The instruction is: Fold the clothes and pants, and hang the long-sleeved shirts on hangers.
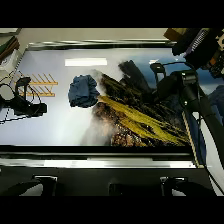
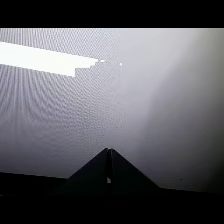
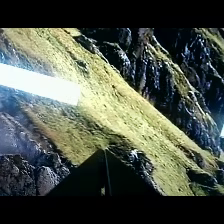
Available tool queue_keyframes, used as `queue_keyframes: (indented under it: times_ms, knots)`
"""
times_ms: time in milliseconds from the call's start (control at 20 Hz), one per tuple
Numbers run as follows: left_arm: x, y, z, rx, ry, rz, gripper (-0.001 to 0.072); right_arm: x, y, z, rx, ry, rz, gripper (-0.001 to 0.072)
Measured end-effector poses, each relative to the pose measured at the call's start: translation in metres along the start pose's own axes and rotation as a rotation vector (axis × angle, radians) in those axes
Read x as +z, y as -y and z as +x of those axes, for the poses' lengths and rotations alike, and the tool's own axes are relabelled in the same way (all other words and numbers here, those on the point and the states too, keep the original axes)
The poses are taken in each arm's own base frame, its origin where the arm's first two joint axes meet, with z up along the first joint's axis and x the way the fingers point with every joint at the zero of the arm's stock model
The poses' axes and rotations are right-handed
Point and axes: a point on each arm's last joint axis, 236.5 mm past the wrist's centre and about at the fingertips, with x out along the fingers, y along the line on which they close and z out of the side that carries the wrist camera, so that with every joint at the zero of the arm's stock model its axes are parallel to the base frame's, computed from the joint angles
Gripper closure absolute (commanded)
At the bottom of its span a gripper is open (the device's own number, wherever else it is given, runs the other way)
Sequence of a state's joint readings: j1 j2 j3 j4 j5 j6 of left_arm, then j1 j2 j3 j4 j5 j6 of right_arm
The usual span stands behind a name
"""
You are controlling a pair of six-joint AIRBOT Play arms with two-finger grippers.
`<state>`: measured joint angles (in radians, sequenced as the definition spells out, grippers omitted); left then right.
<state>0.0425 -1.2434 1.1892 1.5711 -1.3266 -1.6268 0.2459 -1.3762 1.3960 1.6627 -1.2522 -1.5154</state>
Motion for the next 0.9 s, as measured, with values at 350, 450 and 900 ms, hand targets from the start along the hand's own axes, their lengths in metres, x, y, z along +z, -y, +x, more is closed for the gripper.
queue_keyframes:
  times_ms: [350,450,900]
  knots:
    - [0.0000,0.0001,0.0000,0.000,0.000,0.000,0.0689,0.0000,0.0001,0.0000,0.000,0.000,0.000,0.0677]
    - [0.0000,0.0000,0.0000,0.000,0.000,0.000,0.0689,0.0000,0.0000,0.0000,0.000,0.000,0.000,0.0677]
    - [0.0000,0.0001,0.0000,0.000,0.000,0.000,0.0595,0.0000,0.0000,0.0000,0.000,0.000,0.000,0.0677]
